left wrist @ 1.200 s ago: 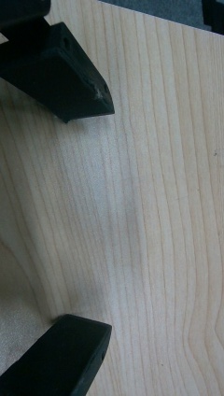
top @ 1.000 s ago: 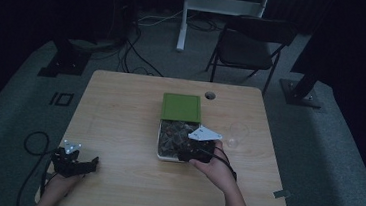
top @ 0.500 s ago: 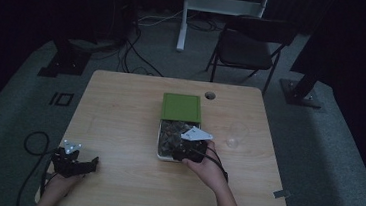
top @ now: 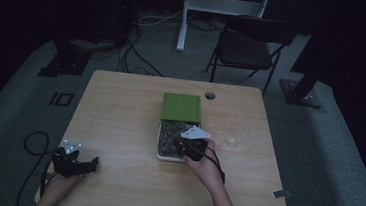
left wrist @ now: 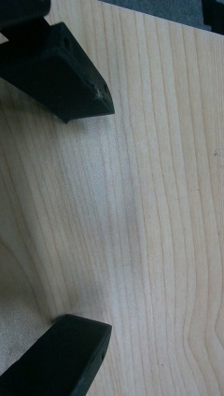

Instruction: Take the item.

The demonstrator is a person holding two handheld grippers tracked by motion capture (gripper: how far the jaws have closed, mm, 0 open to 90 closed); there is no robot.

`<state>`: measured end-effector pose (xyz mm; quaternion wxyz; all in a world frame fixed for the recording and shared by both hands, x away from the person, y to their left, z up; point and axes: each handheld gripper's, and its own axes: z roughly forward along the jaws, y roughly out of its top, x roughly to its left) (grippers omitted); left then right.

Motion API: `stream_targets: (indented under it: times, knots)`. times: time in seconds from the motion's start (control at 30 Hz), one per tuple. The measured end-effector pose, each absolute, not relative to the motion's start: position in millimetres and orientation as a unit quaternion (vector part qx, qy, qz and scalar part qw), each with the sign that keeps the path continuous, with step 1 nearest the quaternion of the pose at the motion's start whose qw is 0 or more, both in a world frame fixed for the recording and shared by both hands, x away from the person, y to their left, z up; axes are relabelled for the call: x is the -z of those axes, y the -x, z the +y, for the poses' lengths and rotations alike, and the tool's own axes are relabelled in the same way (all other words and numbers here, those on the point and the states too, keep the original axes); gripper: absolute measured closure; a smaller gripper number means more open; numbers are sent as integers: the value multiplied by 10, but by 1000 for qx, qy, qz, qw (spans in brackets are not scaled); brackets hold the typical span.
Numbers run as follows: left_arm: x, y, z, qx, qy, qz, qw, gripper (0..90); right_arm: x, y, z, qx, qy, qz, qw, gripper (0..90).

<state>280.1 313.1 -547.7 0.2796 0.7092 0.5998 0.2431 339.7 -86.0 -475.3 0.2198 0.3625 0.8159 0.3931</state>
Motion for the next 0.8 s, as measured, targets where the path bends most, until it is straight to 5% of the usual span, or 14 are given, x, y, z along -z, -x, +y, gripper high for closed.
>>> stream_targets:
  times: [0.4, 0.8]
  knots:
    - [5477, -2801, 3131, -243, -709, 600, 280, 5, 4739, -3399, -896, -404, -379, 806, 211, 744]
    - [5478, -2802, 3130, -243, -709, 600, 280, 5, 4625, -3382, -985, -428, -380, 794, 205, 753]
